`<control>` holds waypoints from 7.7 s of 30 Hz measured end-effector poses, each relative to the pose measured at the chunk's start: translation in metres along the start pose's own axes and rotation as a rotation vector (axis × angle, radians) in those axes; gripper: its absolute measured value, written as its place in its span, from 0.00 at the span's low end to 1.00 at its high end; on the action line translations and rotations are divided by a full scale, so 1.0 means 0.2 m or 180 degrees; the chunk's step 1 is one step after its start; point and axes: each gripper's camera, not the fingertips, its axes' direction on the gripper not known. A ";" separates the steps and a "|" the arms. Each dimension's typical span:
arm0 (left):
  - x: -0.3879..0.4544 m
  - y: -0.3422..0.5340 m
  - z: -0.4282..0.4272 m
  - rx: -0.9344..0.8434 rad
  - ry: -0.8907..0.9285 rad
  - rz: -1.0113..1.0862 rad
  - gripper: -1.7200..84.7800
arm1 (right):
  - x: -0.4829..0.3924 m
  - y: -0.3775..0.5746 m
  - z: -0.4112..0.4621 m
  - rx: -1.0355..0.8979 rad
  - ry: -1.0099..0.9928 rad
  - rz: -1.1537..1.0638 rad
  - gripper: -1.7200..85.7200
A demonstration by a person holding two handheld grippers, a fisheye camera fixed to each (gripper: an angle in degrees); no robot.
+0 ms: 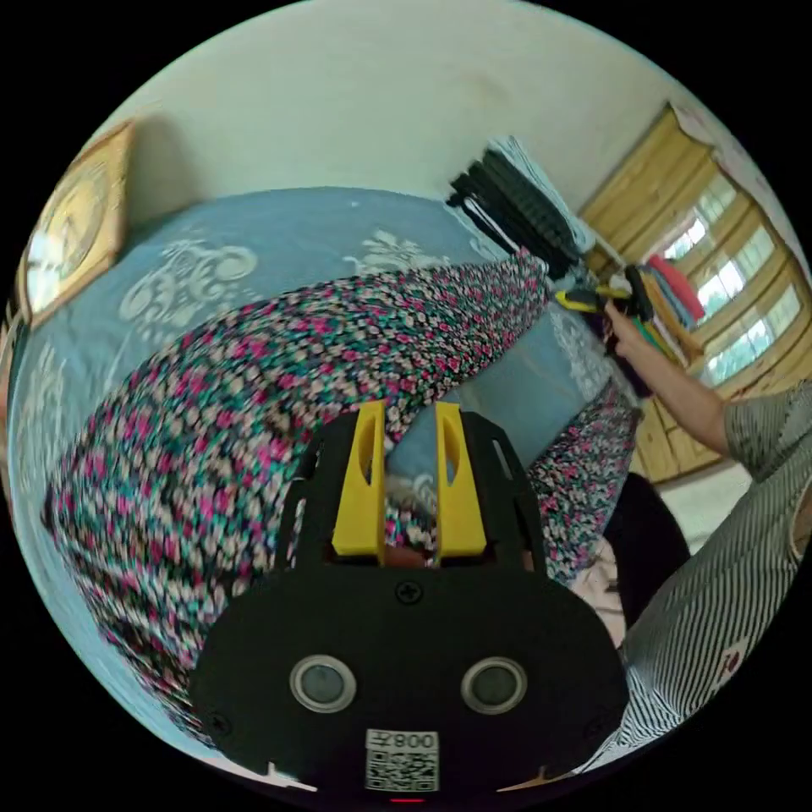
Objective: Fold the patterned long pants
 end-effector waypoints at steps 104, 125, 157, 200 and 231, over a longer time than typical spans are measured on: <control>0.64 0.46 -0.19 -0.0141 0.0016 -0.1430 0.03 | 0.88 1.76 -0.46 -0.0546 -0.0066 -0.0045 0.03; 0.62 0.55 0.07 -0.0537 -0.0267 -0.0879 0.04 | 0.76 1.36 -0.68 -0.0896 0.0588 -0.0326 0.03; 0.08 2.45 -0.75 0.0767 -0.0877 -0.3539 0.11 | -0.58 1.10 -1.13 -0.1201 -0.0671 -0.1852 0.02; -0.53 0.93 -0.38 0.0433 -0.0380 -0.1256 0.10 | -2.51 -0.70 -0.88 -0.0915 0.0139 -0.3079 0.09; -0.86 -0.70 0.01 -0.0058 -0.0860 -0.0697 0.07 | -2.48 -1.12 -0.50 -0.1029 0.0134 -0.2789 0.02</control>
